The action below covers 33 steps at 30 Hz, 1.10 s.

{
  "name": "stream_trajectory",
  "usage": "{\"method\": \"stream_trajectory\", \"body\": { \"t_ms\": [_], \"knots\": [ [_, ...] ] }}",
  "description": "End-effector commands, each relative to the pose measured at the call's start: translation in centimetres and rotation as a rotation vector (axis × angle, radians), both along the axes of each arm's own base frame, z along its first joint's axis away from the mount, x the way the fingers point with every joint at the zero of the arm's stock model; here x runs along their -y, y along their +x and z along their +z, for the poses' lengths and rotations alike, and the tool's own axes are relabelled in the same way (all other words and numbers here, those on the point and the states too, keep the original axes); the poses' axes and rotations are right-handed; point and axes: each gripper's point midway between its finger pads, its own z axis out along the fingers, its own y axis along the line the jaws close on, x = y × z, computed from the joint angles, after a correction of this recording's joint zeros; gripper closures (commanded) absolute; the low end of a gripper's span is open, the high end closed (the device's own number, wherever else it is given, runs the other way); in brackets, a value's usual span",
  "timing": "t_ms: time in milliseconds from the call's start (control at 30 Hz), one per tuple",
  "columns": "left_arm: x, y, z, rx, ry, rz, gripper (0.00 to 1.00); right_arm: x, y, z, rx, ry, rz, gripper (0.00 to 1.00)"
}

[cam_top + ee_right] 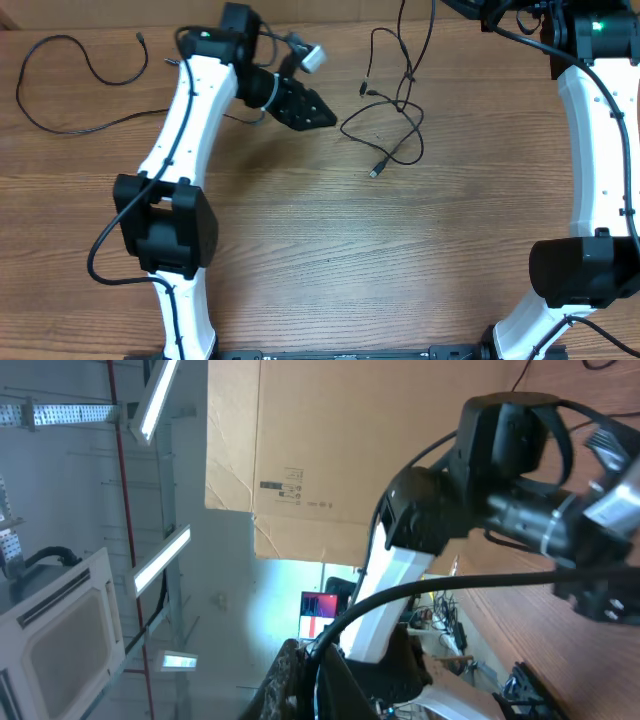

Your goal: Untangle cables

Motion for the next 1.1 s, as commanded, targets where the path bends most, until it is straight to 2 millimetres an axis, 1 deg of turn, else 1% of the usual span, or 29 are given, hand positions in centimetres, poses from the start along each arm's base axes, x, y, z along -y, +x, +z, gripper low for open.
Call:
{"method": "stream_trajectory", "body": {
  "t_ms": [0, 67, 167, 267, 367, 500, 567, 633, 733, 867, 1067],
  "knots": [
    [1.6, -0.1, 1.6, 0.122, 0.032, -0.035, 0.30, -0.1, -1.8, 2.4, 0.084, -0.002, -0.005, 0.96],
    [2.5, 0.5, 1.2, 0.150, 0.066, -0.017, 0.29, -0.1, -1.8, 2.4, 0.084, -0.002, -0.005, 0.96],
    [3.8, 1.0, 0.4, 0.207, 0.121, -0.018, 0.27, -0.1, -1.8, 2.4, 0.084, -0.002, -0.004, 0.96],
    [4.2, 0.8, 0.1, 0.219, 0.144, -0.025, 0.27, -0.1, -1.8, 2.4, 0.084, -0.002, -0.001, 0.96],
    [4.3, 0.7, -0.1, 0.216, 0.151, -0.027, 0.28, -0.1, -1.8, 2.4, 0.084, -0.002, -0.002, 0.96],
    [4.4, 0.8, -0.5, 0.218, 0.142, -0.029, 0.32, -0.1, -1.8, 2.4, 0.084, -0.002, -0.002, 0.96],
    [4.6, 1.1, -0.7, 0.232, 0.137, -0.028, 0.38, -0.1, -1.8, 2.4, 0.084, -0.002, -0.002, 0.96],
    [4.8, 1.3, -0.8, 0.239, 0.131, -0.023, 0.42, -0.1, -1.8, 2.4, 0.084, -0.002, -0.002, 0.96],
    [5.4, 1.4, -0.9, 0.232, 0.095, -0.018, 0.43, -0.1, -1.8, 2.4, 0.084, -0.002, -0.002, 0.96],
    [6.0, 1.3, -0.4, 0.238, 0.053, -0.032, 0.46, -0.1, -1.8, 2.4, 0.084, -0.002, -0.002, 0.96],
    [6.2, 1.6, -0.2, 0.259, 0.045, -0.031, 0.49, -0.1, -1.8, 2.4, 0.084, -0.002, -0.002, 0.96]
  ]
}}
